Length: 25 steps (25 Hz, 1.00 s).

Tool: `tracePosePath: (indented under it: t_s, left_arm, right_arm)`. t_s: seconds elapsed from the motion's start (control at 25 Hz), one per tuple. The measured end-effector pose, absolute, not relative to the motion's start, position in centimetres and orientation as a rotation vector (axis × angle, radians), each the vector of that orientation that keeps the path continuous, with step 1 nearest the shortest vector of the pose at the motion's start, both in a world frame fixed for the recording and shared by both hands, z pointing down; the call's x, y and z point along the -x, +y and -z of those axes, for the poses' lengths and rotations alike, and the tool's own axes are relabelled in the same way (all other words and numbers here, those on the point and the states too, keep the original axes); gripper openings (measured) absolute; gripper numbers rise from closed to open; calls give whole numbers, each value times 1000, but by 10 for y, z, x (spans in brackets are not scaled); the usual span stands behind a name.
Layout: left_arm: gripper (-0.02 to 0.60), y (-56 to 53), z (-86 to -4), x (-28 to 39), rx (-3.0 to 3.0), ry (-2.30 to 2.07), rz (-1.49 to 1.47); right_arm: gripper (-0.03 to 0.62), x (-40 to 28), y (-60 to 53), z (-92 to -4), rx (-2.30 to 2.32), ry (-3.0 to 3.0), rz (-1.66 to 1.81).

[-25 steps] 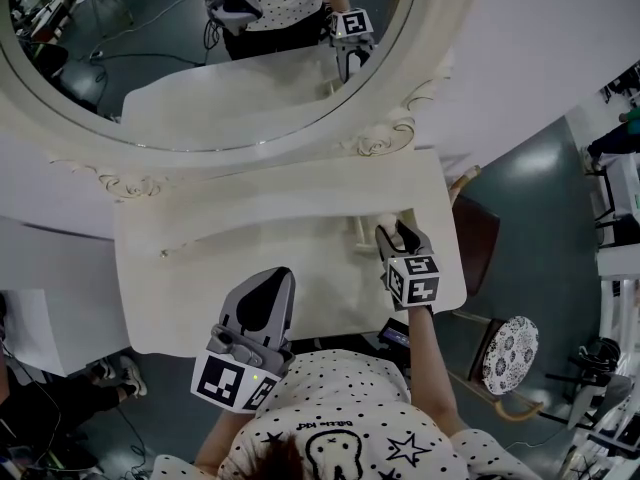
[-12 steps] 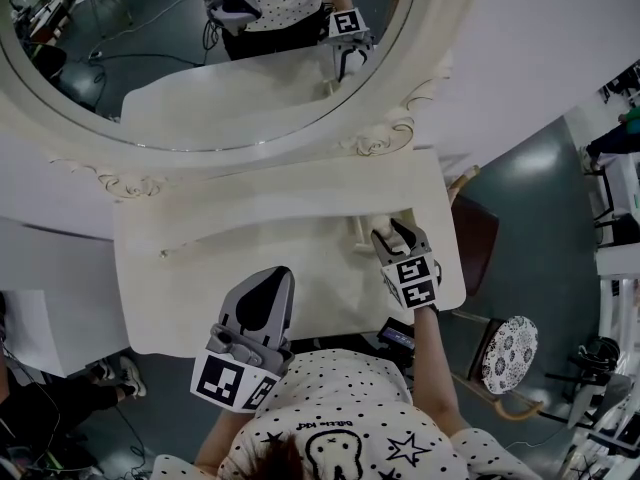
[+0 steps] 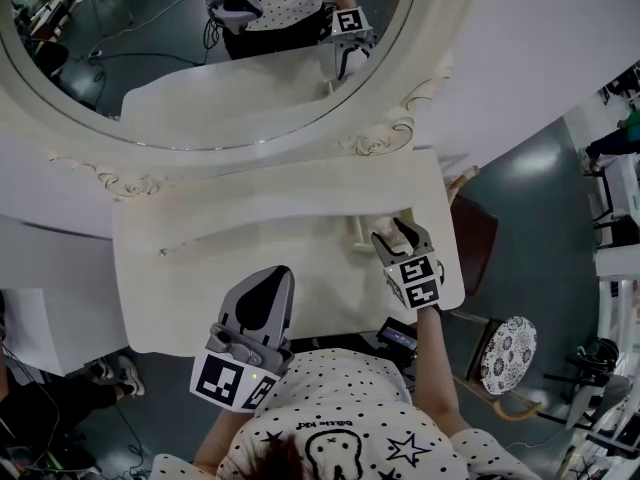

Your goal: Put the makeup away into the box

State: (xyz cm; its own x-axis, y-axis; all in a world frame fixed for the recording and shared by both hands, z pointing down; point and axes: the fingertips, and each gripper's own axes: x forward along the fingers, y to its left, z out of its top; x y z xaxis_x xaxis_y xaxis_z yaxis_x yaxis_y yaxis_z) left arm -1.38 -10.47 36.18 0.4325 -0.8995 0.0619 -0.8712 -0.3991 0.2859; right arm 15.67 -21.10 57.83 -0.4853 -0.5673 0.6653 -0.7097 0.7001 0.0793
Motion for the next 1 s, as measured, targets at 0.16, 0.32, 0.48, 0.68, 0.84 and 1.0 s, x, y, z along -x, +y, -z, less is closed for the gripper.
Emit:
tracePosePath:
  t_s: [0.16, 0.32, 0.48, 0.68, 0.84, 1.0]
  left_arm:
    - [-5, -104, -361, 12, -2415, -1529, 148]
    - [-5, -103, -361, 12, -2415, -1529, 149]
    - [-5, -102, -361, 13, -2412, -1526, 154]
    - [-5, -102, -360, 14, -2411, -1528, 161]
    - [-5, -101, -360, 15, -2409, -1532, 162]
    - [-5, -99, -359, 15, -2411, -1528, 166]
  right_arm:
    - [210, -157, -211, -574, -982, -2236, -268]
    - [210, -157, -212, -569, -999, -2249, -268]
    - [210, -158, -212, -569, -1017, -2247, -275]
    - [206, -161, -216, -563, -1068, -2247, -270]
    - [88, -165, -220, -555, -1137, -2240, -251]
    - [8, -169, -223, -550, -1197, -2231, -239]
